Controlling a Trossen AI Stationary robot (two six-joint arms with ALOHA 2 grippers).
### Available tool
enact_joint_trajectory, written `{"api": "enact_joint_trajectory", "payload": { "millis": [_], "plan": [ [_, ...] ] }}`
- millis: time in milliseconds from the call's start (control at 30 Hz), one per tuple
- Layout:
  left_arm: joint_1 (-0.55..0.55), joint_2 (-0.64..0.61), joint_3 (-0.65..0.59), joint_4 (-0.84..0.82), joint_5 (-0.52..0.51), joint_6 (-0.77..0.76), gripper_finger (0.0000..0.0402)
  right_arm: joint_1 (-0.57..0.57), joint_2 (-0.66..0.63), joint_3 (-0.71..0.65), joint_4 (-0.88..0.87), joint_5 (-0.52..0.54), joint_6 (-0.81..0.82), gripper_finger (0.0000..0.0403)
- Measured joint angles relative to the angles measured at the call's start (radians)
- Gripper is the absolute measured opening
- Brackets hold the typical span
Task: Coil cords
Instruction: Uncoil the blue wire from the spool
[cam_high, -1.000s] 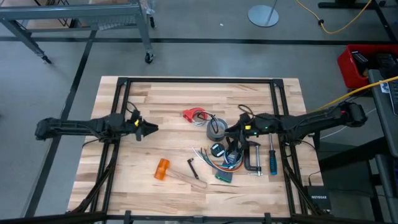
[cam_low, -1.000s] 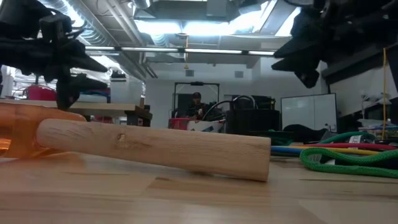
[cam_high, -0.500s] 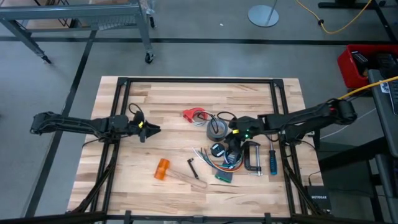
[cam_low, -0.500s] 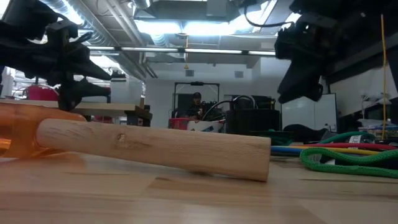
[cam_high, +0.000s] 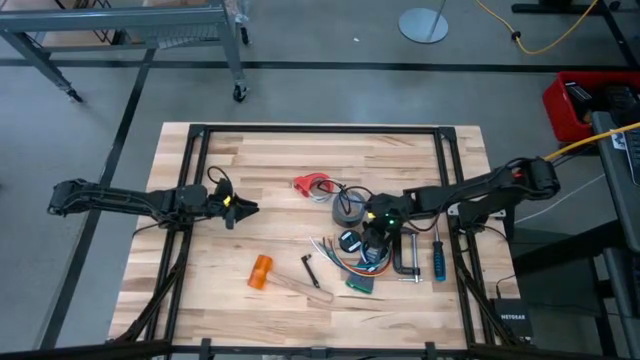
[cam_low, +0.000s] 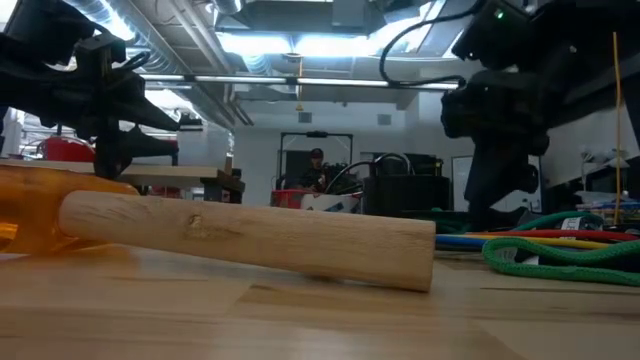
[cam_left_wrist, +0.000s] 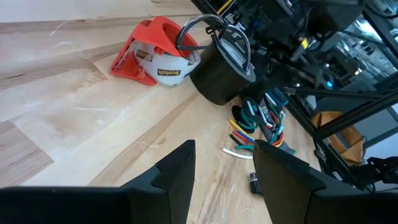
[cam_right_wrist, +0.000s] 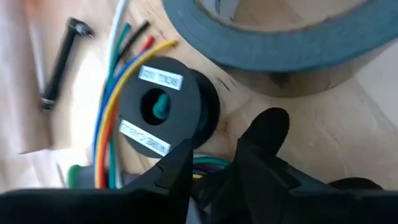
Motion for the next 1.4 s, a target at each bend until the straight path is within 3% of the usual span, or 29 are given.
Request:
{"api": "enact_joint_trajectory", "payload": {
  "millis": [267,1033,1400],
  "plan": [
    [0.0,0.001,0.0,0.0,0.0,0.013,0.0155,0.0,0.07,0.0,0.113,-0.075,0.021,0.0129],
    [0.0,0.001,0.0,-0.004,0.0,0.014,0.0155,0.0,0.082,0.0,0.132,-0.1,0.023,0.0129],
    [0.0,0.001,0.0,-0.004,0.0,0.014,0.0155,0.0,0.165,-0.001,0.265,-0.13,0.026,0.0129]
  ]
}}
